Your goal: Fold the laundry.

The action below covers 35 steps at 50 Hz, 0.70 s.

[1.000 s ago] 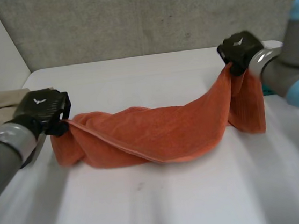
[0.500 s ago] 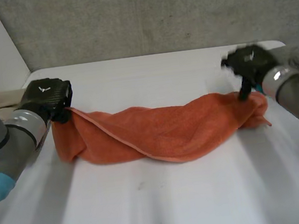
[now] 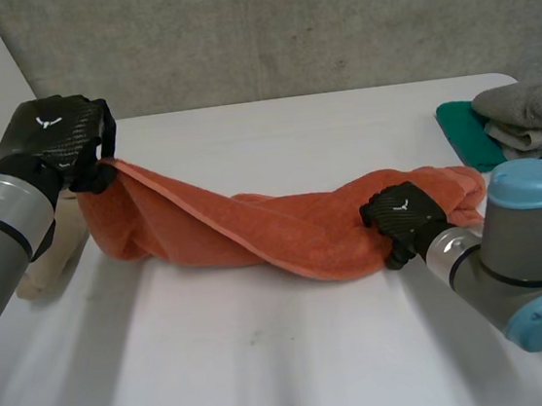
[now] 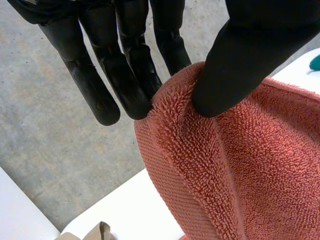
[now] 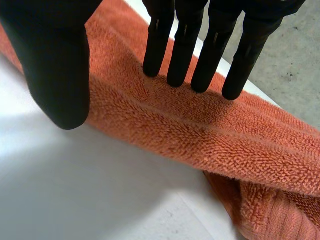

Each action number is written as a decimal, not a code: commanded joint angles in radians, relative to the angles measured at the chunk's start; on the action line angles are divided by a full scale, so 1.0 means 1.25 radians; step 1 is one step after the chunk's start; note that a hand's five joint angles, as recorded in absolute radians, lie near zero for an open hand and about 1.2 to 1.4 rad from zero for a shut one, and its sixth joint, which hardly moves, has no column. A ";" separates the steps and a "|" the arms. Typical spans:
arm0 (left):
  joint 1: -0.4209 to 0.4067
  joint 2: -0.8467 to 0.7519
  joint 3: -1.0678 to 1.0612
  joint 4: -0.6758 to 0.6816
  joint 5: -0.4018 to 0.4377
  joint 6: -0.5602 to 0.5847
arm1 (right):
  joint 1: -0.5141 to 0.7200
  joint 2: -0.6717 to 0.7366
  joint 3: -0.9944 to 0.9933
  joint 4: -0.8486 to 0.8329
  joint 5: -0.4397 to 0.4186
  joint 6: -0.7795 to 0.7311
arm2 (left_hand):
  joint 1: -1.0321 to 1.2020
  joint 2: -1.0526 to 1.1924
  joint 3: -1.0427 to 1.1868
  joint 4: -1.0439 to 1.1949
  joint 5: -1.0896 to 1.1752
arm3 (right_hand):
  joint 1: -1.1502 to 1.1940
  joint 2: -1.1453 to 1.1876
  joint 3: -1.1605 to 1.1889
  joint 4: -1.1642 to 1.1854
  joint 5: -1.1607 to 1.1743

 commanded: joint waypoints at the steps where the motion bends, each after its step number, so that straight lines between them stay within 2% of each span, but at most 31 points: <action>1: 0.010 0.017 -0.003 -0.002 -0.008 -0.028 | 0.015 0.058 -0.047 -0.007 0.049 -0.064 | 0.193 0.158 0.160 0.156 0.191 | 0.327 0.326 0.322 0.323 0.321; 3: 0.014 0.023 -0.007 -0.002 -0.007 -0.037 | 0.015 0.046 -0.052 -0.006 0.055 -0.065 | 0.193 0.158 0.160 0.156 0.191 | 0.621 0.620 0.615 0.617 0.615; 5: 0.016 0.028 -0.010 -0.004 -0.006 -0.037 | 0.012 0.026 -0.045 -0.004 0.055 -0.060 | 0.193 0.158 0.160 0.156 0.191 | 0.622 0.621 0.617 0.618 0.616; 11: 0.035 0.074 -0.043 -0.064 -0.002 -0.032 | -0.020 -0.165 -0.020 0.043 0.048 -0.047 | 0.193 0.158 0.160 0.156 0.191 | 0.622 0.621 0.617 0.618 0.616; 13: 0.043 0.091 -0.052 -0.093 -0.001 -0.026 | -0.033 -0.217 -0.030 0.107 0.042 -0.056 | 0.193 0.158 0.160 0.156 0.191 | 0.622 0.621 0.617 0.618 0.616; 15: 0.054 0.115 -0.074 -0.150 0.011 -0.008 | -0.069 -0.272 -0.062 0.227 0.025 -0.085 | 0.193 0.158 0.160 0.156 0.191 | 0.622 0.621 0.617 0.618 0.616; 20: 0.075 0.127 -0.153 -0.272 0.069 0.060 | -0.136 -0.269 -0.145 0.488 -0.062 -0.194 | 0.193 0.158 0.160 0.156 0.191 | 0.622 0.621 0.617 0.618 0.616; 22: 0.075 0.113 -0.173 -0.273 0.080 0.076 | -0.139 -0.248 -0.163 0.541 -0.079 -0.238 | 0.193 0.158 0.160 0.156 0.191 | 0.622 0.621 0.617 0.618 0.616; 24: 0.079 0.064 -0.186 -0.245 0.085 0.093 | -0.137 -0.198 -0.193 0.598 -0.079 -0.311 | 0.193 0.158 0.160 0.156 0.191 | 0.622 0.621 0.617 0.618 0.616; 27: 0.077 -0.002 -0.179 -0.182 0.078 0.102 | -0.126 -0.141 -0.230 0.615 -0.055 -0.356 | 0.193 0.158 0.160 0.156 0.191 | 0.622 0.621 0.617 0.618 0.616; 31: 0.075 -0.111 -0.121 -0.048 0.057 0.101 | -0.086 -0.050 -0.324 0.598 -0.001 -0.347 | 0.193 0.158 0.160 0.156 0.191 | 0.622 0.621 0.617 0.618 0.616; 32: 0.071 -0.148 -0.079 0.008 0.051 0.102 | -0.071 -0.016 -0.384 0.571 0.018 -0.335 | 0.193 0.158 0.160 0.156 0.191 | 0.622 0.621 0.617 0.618 0.616; 35: 0.065 -0.192 0.013 0.085 0.048 0.105 | -0.049 0.023 -0.483 0.500 0.043 -0.303 | 0.193 0.158 0.160 0.156 0.191 | 0.622 0.621 0.617 0.618 0.616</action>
